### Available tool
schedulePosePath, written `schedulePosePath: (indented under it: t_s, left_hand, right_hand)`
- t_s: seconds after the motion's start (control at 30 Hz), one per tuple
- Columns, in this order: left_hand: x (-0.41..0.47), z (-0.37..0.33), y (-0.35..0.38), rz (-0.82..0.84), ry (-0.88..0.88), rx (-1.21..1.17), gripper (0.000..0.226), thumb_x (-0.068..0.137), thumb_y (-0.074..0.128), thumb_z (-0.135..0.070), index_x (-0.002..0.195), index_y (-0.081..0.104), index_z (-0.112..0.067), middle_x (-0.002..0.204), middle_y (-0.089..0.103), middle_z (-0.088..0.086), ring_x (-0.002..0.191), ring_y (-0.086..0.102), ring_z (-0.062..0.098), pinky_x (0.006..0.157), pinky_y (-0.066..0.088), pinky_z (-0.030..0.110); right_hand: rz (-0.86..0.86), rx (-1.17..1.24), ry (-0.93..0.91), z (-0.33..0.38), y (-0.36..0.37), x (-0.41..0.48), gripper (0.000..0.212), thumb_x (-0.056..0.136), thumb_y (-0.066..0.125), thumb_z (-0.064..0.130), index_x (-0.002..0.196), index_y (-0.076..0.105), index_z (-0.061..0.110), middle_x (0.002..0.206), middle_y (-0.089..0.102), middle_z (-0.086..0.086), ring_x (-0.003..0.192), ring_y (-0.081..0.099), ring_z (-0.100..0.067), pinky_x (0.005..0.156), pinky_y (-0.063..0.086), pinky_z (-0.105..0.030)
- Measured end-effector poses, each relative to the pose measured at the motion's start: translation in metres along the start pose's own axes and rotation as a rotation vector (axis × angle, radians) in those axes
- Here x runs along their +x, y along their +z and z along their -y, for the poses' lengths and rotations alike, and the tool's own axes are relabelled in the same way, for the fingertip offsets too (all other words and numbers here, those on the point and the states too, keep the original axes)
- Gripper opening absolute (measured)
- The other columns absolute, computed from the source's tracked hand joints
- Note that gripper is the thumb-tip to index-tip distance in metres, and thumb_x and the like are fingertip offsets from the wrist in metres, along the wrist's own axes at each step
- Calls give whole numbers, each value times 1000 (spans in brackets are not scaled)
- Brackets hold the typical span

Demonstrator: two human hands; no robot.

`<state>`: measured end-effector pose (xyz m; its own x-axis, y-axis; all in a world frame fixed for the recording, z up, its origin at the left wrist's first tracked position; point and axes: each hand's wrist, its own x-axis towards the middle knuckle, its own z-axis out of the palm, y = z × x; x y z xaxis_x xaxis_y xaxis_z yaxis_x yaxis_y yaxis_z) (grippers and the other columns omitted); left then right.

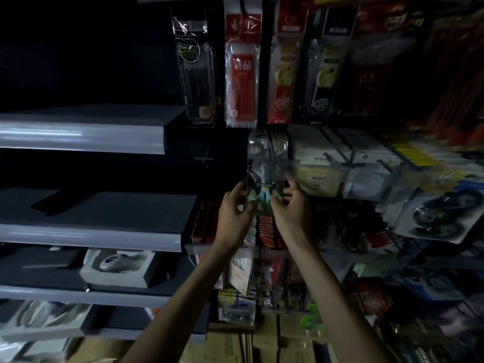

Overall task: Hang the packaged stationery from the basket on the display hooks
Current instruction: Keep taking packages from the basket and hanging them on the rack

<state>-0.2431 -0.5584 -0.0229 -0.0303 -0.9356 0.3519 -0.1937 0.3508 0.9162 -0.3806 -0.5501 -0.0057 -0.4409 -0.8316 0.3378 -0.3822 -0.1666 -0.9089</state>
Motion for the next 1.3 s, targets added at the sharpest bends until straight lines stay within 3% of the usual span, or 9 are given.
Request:
schedulePosePath:
  t_s: [0.07, 0.2, 0.33, 0.43, 0.5, 0.63, 0.93, 1.1, 1.3]
  left_hand:
    - [-2, 5, 2, -16, -9, -5, 63, 91, 61, -32, 153, 49, -31, 125, 66, 5, 113, 68, 16, 93, 60, 34]
    - [-3, 11, 4, -90, 5, -8, 52, 97, 70, -12, 146, 57, -20, 122, 69, 1, 113, 69, 13, 84, 59, 22]
    - [-4, 13, 7, -158, -15, -14, 39, 96, 76, -13, 133, 65, -18, 111, 74, -7, 104, 71, 4, 87, 63, 31]
    - [-1, 16, 9, -182, -33, -15, 30, 94, 77, -17, 121, 70, -28, 109, 74, -5, 103, 71, 9, 88, 63, 38]
    - [0, 18, 11, -185, -44, -8, 28, 93, 78, -20, 117, 70, -32, 111, 74, -4, 104, 71, 10, 89, 63, 40]
    - [3, 19, 15, -222, -61, -11, 31, 93, 80, -24, 122, 71, -22, 112, 74, -8, 108, 71, 9, 94, 62, 40]
    - [4, 21, 21, -239, -104, -52, 27, 92, 80, -25, 117, 75, -17, 106, 78, -8, 98, 75, 4, 89, 64, 39]
    - [7, 20, 24, -269, -84, -45, 25, 91, 81, -26, 114, 75, -21, 102, 78, -9, 97, 75, 4, 87, 64, 40]
    - [5, 28, 27, -257, -84, -31, 24, 92, 81, -25, 115, 75, -20, 105, 78, -9, 97, 75, 4, 86, 65, 40]
  right_hand:
    - [-6, -4, 1, -8, 3, -1, 68, 94, 70, 14, 154, 43, 31, 122, 61, 0, 105, 64, -15, 89, 58, -36]
    - [-34, 12, -8, -17, 7, -7, 64, 94, 72, 15, 151, 45, 26, 115, 60, 2, 101, 63, -13, 82, 57, -30]
    - [-79, 20, 18, -22, 10, -10, 56, 88, 79, 24, 138, 54, 24, 105, 59, 11, 101, 62, -15, 85, 58, -42]
    - [-136, -5, 11, -23, 11, -11, 51, 86, 82, 25, 129, 56, 22, 119, 60, 0, 104, 59, -14, 82, 54, -33]
    - [-137, -18, 42, -25, 11, -10, 57, 87, 81, 27, 137, 54, 20, 132, 58, -4, 113, 57, -15, 85, 47, -27]
    - [-85, -24, 59, -29, 11, -8, 65, 93, 75, 32, 151, 49, 19, 143, 61, -5, 132, 58, -22, 106, 51, -40]
    - [-89, -9, 56, -27, 10, -7, 55, 95, 74, 29, 146, 58, 16, 130, 69, -6, 120, 65, -20, 89, 46, -24]
    - [-95, 15, 49, -25, 11, -2, 55, 95, 74, 28, 145, 58, 14, 134, 68, -9, 123, 64, -21, 95, 49, -28]
    - [-99, 17, 85, -32, 11, -3, 54, 92, 76, 31, 141, 60, 12, 130, 69, -10, 115, 66, -18, 90, 50, -29]
